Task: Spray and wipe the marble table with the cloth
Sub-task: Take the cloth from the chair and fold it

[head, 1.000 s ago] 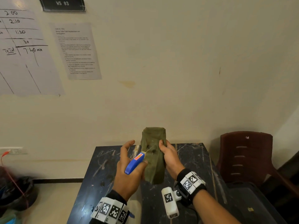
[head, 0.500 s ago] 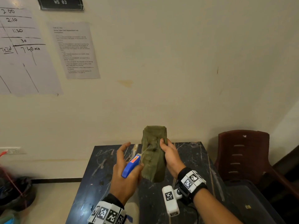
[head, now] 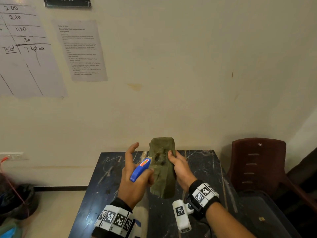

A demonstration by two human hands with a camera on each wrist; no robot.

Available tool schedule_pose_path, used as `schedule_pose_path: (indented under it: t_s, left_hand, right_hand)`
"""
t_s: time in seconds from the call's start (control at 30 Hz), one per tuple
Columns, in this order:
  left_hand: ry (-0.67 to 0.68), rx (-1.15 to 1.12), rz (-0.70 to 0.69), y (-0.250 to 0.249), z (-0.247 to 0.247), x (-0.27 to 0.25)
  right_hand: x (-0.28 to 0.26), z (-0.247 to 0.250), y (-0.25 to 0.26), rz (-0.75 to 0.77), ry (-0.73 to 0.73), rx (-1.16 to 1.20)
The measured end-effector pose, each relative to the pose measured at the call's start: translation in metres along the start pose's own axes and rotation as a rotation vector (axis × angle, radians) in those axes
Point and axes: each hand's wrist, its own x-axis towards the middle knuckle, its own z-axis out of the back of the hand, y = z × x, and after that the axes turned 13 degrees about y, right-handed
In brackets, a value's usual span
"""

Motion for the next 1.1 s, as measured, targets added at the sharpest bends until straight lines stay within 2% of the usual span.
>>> schedule_pose_path:
  t_s: [0.23,0.4,0.6,0.77,1.03,1.1]
  left_hand:
    - [-0.044,0.037,0.052,0.004,-0.005,0.0]
    - [0.09,0.102,0.112,0.006,-0.006,-0.009]
    - [0.169,0.143,0.225,0.016,-0.005,-0.022]
    - [0.179,0.148,0.238,0.018,-0.006,-0.025]
    - [0.324,0.152,0.269,0.03,-0.014,-0.039]
    - [0.302,0.154,0.286,0.033,-0.017,-0.039]
  right_hand:
    - [-0.002,0.004,0.0,0.015,-0.002,0.007]
    - [-0.001,0.008,0.001,0.028,-0.033,0.033]
    - [0.002,0.011,0.003,0.054,-0.067,0.069]
    - [0.004,0.012,0.003,0.051,-0.078,0.072]
    - [0.003,0.014,0.001,0.043,-0.099,0.084]
    - [0.003,0.017,0.0,0.043,-0.104,0.095]
